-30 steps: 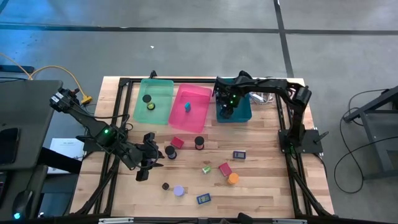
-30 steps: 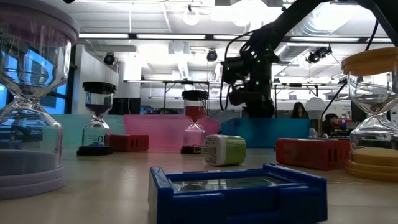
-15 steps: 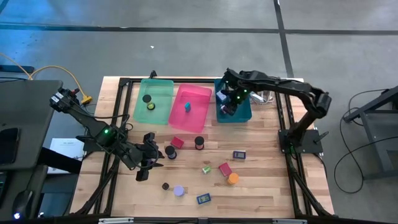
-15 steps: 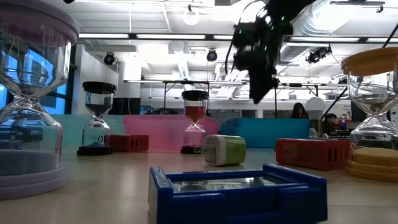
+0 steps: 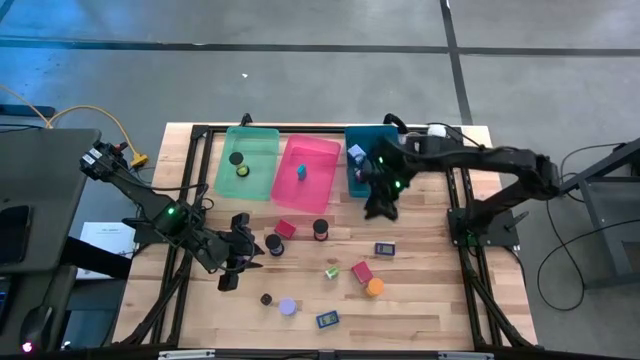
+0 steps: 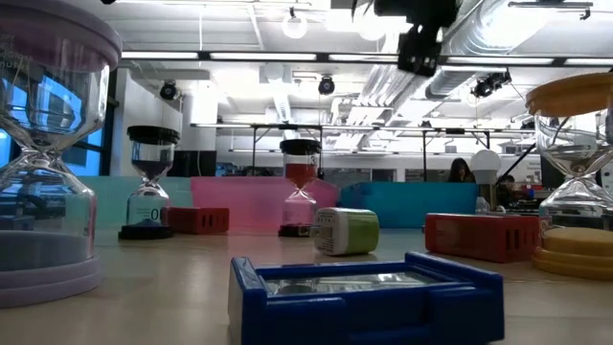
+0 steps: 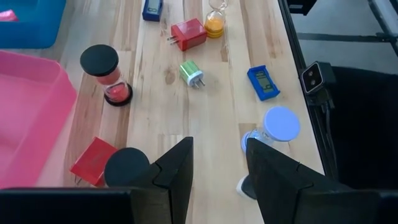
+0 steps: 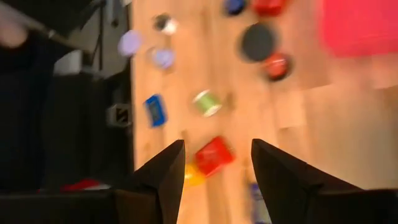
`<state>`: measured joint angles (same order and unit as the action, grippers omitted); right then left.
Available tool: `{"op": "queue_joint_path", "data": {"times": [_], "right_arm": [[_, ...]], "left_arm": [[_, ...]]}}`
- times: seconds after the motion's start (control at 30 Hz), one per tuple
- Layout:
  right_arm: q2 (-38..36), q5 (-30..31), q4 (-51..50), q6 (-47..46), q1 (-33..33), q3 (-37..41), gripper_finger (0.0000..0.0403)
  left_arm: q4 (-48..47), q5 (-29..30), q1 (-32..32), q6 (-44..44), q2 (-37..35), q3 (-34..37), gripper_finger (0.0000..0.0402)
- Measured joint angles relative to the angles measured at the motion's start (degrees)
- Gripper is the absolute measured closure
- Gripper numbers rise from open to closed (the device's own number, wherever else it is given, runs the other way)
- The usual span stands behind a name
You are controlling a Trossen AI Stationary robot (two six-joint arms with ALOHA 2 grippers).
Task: Pick & Place Office items
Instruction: Put the right purple digital clock into the pink bin
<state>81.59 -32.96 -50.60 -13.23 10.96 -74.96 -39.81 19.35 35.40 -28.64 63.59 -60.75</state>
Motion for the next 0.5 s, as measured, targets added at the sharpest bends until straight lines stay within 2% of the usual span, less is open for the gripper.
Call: {"op": "queue_joint_path", "data": {"times": [0.17,0.5], "right_arm": [[-0.4,2.0,-0.9,-6.9,-8.5,0.0,0.023],[-0.3,11.8,-11.3,-24.9,-21.0,0.0,0.023]], "left_arm": [[0.0,0.0,0.0,1.4,0.0,0.0,0.0258],[0.0,0.0,0.0,1.7,0.0,0.0,0.0258]]}}
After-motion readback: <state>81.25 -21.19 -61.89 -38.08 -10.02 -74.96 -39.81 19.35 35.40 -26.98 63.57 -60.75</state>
